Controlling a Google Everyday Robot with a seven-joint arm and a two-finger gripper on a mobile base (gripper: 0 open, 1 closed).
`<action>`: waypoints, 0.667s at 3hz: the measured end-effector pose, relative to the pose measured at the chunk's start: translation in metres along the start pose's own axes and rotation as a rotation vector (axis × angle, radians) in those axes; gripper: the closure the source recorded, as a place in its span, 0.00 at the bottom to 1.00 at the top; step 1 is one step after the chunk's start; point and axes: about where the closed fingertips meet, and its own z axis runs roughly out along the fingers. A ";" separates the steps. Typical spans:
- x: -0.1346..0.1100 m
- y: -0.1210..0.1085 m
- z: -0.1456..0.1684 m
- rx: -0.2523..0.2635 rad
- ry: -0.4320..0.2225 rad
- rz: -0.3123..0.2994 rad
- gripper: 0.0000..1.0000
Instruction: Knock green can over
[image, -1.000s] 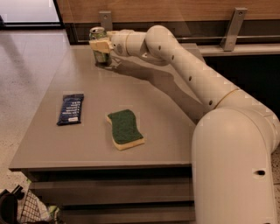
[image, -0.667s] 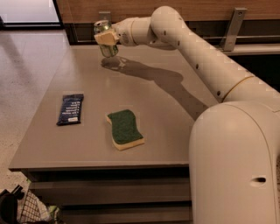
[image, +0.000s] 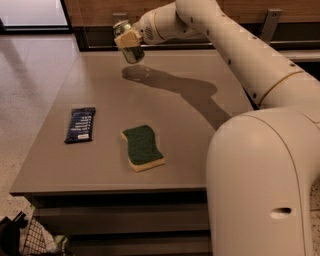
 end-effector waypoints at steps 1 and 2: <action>0.013 0.009 0.008 0.007 0.154 -0.079 1.00; 0.030 0.014 0.021 0.030 0.304 -0.137 1.00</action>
Offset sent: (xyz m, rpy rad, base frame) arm -0.0033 0.0096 -0.0449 -0.4613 0.0403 -0.0326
